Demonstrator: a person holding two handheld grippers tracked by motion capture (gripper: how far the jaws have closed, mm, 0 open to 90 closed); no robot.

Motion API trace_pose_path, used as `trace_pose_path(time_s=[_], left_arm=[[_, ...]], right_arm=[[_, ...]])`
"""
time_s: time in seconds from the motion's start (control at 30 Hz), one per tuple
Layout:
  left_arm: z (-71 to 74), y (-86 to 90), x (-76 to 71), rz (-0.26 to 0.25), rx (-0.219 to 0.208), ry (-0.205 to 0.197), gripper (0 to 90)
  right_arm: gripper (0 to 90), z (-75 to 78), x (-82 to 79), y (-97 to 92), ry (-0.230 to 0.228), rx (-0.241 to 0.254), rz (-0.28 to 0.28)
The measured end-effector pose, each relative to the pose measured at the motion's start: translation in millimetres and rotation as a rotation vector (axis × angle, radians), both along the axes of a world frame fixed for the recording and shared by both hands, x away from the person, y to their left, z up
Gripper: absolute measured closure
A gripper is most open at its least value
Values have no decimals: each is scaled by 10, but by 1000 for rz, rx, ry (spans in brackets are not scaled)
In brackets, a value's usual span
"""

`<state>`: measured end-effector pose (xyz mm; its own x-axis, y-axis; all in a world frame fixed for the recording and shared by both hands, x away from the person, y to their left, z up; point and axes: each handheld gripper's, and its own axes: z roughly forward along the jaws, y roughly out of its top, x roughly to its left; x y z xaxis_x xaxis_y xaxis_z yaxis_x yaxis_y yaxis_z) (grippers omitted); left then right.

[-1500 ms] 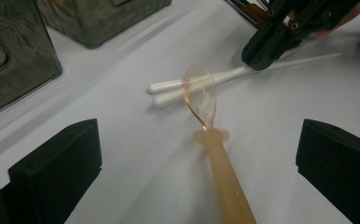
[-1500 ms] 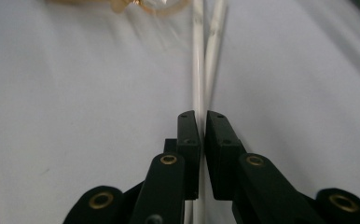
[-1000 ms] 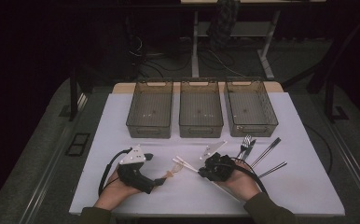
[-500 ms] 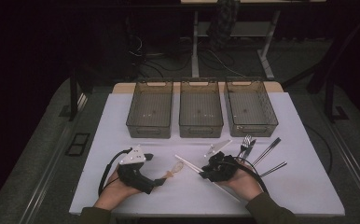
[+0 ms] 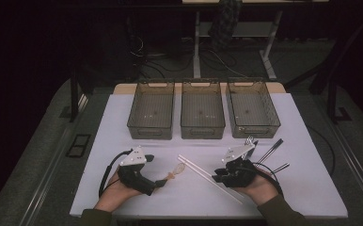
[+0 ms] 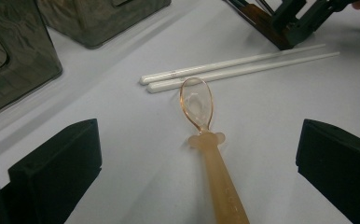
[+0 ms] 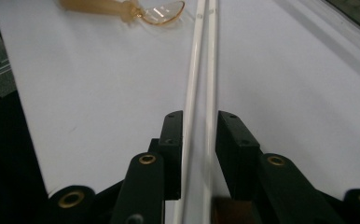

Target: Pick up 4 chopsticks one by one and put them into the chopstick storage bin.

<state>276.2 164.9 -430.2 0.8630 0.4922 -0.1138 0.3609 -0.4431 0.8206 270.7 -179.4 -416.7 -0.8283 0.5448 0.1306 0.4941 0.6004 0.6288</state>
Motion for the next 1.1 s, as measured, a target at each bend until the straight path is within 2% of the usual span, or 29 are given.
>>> trace_pose_path(time_s=[0.17, 0.4, 0.5, 0.73, 0.97, 1.1], left_arm=[[-3, -14, -2, -2, 3, 3, 0], [-1, -18, -4, -6, 4, 2, 0], [-3, -21, -4, -8, 5, 2, 0], [-5, -35, -5, -16, 11, 2, 0], [-7, -41, -6, -20, 12, 1, 0], [-4, -34, -2, -23, 8, -1, 0]], right_arm=[[766, -59, -91, -31, 0, -6, -2], [803, -201, -34, 166, 11, -50, 6], [830, -224, -36, 199, 0, -66, -1], [834, -226, -58, 219, -9, -78, -22], [849, -245, -68, 194, -3, -46, -49], [850, -240, -80, 200, -9, -52, -57]])
